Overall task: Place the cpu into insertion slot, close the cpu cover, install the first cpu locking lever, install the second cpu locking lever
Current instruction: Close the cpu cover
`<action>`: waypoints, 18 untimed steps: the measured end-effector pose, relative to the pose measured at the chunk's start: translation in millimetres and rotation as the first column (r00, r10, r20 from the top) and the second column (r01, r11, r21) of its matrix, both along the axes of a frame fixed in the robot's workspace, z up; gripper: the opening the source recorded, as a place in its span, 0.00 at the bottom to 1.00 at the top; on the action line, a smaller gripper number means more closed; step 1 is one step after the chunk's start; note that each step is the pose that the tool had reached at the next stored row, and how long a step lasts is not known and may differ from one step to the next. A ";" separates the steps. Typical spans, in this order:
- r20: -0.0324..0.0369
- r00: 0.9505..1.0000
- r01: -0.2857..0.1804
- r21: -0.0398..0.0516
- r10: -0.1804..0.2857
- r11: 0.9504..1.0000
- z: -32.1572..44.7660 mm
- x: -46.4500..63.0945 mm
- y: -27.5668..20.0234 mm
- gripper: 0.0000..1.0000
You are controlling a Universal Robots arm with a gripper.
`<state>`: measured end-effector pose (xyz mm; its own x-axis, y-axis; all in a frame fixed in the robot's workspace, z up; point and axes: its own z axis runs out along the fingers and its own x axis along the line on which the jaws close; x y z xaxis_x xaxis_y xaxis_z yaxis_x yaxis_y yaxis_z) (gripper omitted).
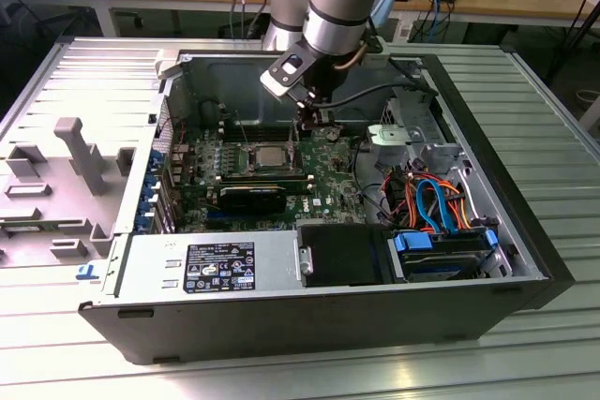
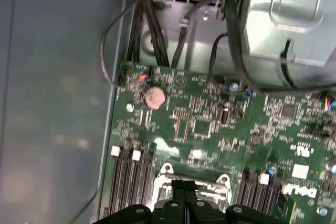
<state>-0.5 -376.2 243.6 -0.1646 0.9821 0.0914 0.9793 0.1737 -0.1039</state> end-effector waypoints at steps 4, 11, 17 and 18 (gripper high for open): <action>0.000 1.000 0.000 0.000 0.000 1.000 -1.4 -10.2 0.0 0.11; 0.001 1.000 -0.001 0.002 0.001 1.000 -9.1 -37.4 -0.2 0.11; 0.001 1.000 -0.001 0.003 0.001 1.000 -15.4 -46.2 -1.4 0.11; 0.001 1.000 -0.001 0.003 0.001 1.000 -16.2 -47.1 -1.6 0.11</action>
<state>-47.6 -377.8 227.5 -0.1660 0.9817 0.0938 0.9791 0.1754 -0.1026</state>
